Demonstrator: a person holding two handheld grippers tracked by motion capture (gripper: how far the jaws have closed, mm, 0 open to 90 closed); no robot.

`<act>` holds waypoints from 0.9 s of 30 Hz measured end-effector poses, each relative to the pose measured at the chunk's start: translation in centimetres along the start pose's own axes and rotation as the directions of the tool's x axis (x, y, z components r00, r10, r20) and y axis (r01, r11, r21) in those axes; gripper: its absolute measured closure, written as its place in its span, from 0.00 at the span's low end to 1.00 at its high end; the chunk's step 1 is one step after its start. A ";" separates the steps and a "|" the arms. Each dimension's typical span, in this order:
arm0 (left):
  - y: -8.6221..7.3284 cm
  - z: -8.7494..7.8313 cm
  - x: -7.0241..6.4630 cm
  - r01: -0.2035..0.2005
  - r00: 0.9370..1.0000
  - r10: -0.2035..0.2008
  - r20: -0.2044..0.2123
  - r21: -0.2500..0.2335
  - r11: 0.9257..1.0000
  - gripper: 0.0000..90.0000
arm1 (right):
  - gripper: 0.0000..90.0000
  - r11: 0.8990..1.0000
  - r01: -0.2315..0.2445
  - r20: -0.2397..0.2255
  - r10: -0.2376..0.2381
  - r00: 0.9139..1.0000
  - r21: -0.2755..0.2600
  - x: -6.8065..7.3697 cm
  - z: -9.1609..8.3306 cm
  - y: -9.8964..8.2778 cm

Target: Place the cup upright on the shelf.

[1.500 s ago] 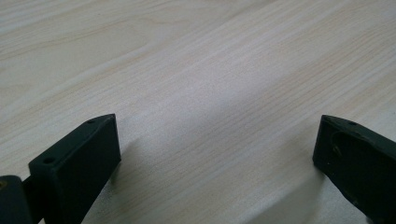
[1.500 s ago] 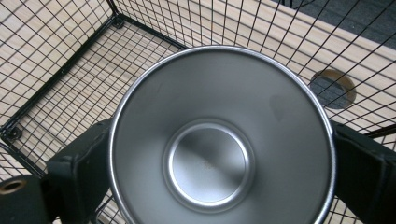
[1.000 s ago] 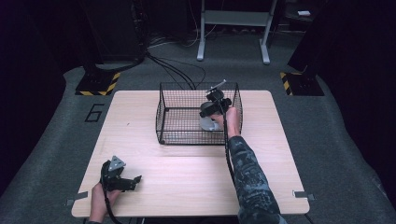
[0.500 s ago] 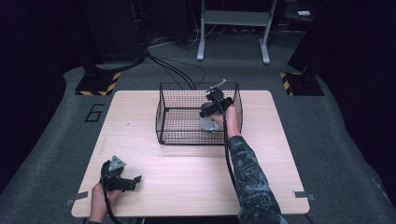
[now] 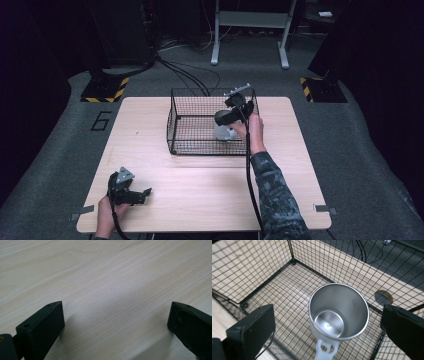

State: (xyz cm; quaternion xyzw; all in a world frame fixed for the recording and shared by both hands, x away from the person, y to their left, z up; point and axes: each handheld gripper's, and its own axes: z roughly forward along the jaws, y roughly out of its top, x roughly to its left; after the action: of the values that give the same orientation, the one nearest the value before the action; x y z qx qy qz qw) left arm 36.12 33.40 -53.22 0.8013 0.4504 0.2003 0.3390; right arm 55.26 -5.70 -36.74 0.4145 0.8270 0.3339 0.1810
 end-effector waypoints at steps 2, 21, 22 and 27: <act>0.0 0.0 0.0 -0.006 1.000 0.006 -0.003 0.001 1.000 0.01 | 0.00 1.000 0.016 0.000 -0.016 1.000 -0.014 0.4 -0.9 -0.3; 0.0 0.0 0.0 -0.005 1.000 0.005 -0.003 0.000 1.000 0.01 | 0.00 0.992 0.055 -0.005 -0.056 0.998 -0.110 2.1 -7.7 -8.8; 0.0 0.0 0.0 -0.003 1.000 0.003 -0.003 -0.002 1.000 0.01 | 0.00 0.992 0.057 -0.004 -0.058 0.998 -0.113 2.1 -7.8 -9.5; 0.0 0.0 0.0 -0.003 1.000 0.003 -0.003 -0.001 1.000 0.01 | 0.00 0.993 0.034 0.021 -0.032 0.999 -0.115 1.7 -8.0 -13.5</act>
State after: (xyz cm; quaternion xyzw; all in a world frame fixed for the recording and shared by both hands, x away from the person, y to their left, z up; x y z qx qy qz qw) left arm 36.16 33.41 -53.22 0.8014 0.4496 0.2023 0.3387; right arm 42.02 -13.43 -40.62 0.3930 0.8113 0.3739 0.2181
